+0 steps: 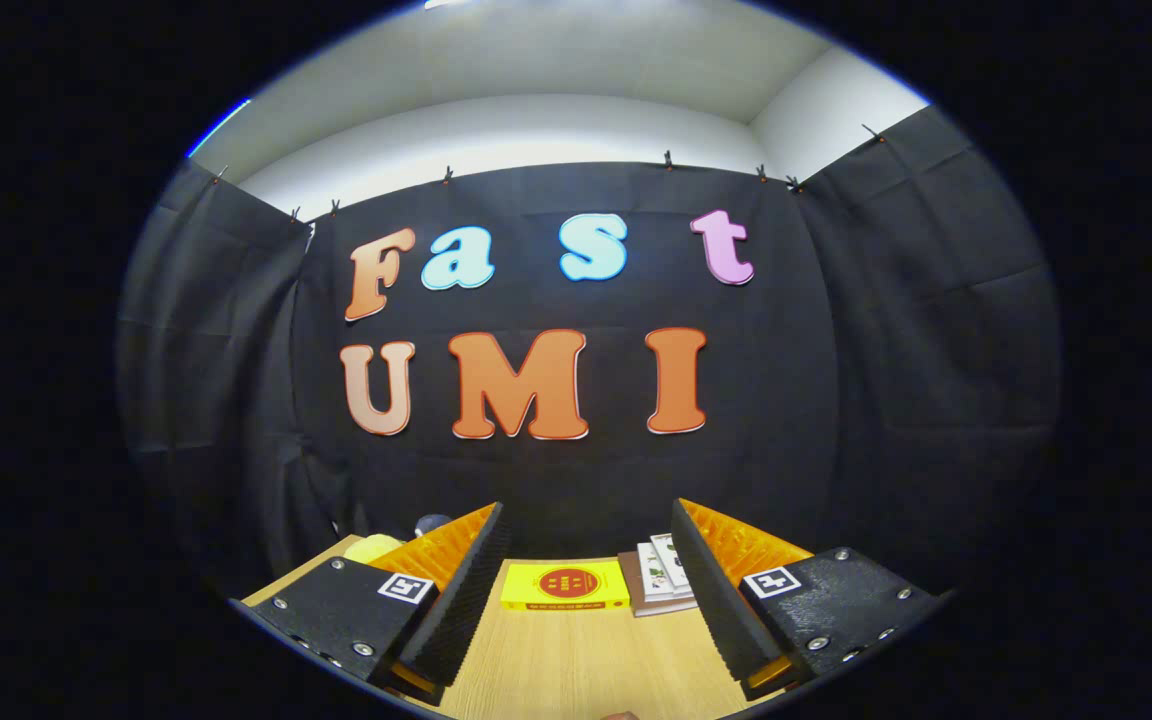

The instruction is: Open the storage box then place both shoes into the box .Put the left shoe in first, then the right shoe, with the right side of both shoes facing outward in a uniform manner.

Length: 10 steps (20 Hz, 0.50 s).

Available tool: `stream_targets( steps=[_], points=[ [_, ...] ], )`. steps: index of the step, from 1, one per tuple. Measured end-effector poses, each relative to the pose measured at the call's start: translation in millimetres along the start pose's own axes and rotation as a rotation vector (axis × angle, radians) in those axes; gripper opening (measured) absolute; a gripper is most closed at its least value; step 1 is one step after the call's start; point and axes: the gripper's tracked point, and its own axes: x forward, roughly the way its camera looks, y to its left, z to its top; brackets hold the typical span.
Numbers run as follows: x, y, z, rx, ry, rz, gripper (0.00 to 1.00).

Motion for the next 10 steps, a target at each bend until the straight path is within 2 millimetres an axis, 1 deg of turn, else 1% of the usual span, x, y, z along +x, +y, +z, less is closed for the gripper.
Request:
stream_targets(
  steps=[2,4,7,10],
  points=[
    [-7.2,-11.3,20.1,-0.022,-0.061,-0.021,0.97],
    [-14.1,-15.6,30.5,-0.042,-0.080,-0.036,0.97],
    [-14.8,-14.3,34.0,-0.056,-0.069,-0.036,0.97],
    [-16.2,-17.6,40.6,-0.084,-0.075,-0.046,0.97]
  ],
)
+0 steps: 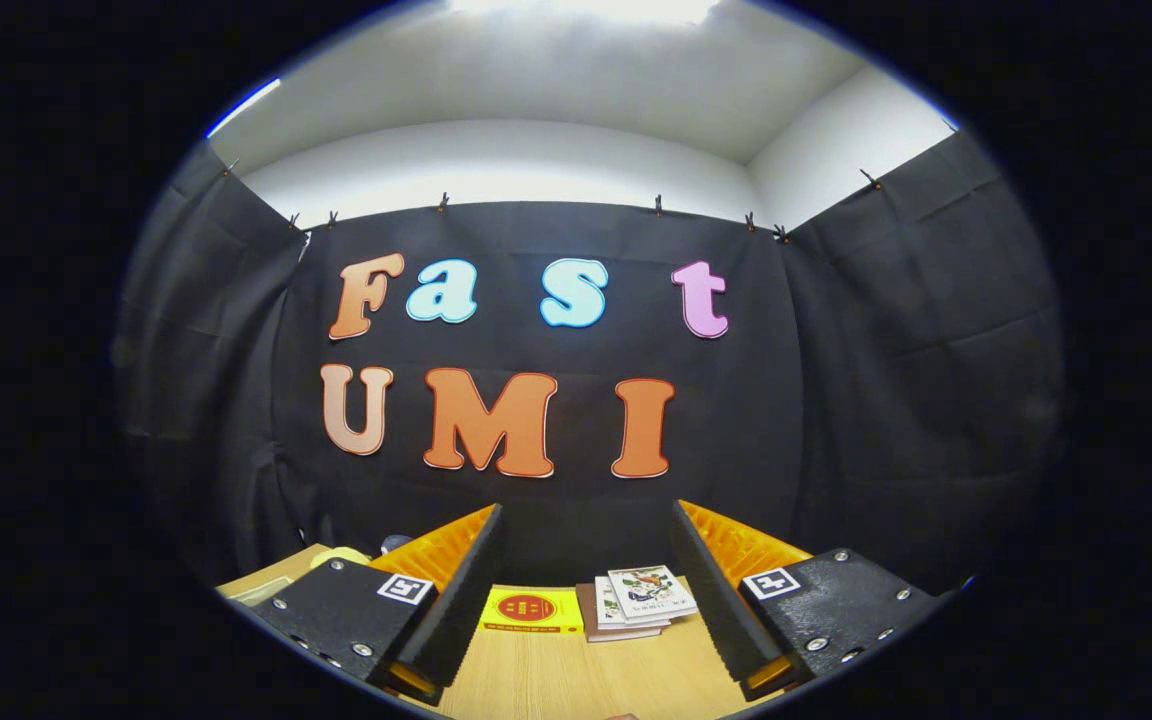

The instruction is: Open the storage box then place both shoes into the box .Put the left shoe in first, then the right shoe, with the right side of both shoes facing outward in a uniform manner.

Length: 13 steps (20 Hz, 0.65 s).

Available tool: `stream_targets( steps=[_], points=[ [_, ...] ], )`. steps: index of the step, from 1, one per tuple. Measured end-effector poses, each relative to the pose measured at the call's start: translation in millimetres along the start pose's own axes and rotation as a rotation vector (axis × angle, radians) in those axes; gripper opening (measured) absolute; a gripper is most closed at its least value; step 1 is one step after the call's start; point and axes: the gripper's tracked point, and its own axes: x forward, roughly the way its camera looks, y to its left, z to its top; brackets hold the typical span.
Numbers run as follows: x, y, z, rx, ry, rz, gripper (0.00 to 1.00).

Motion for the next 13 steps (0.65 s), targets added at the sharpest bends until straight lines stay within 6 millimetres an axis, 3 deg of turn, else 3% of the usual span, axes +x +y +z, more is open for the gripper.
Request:
stream_targets(
  steps=[13],
  points=[
    [18.8,-17.2,11.4,-0.001,-0.057,0.003,0.97]
  ],
)
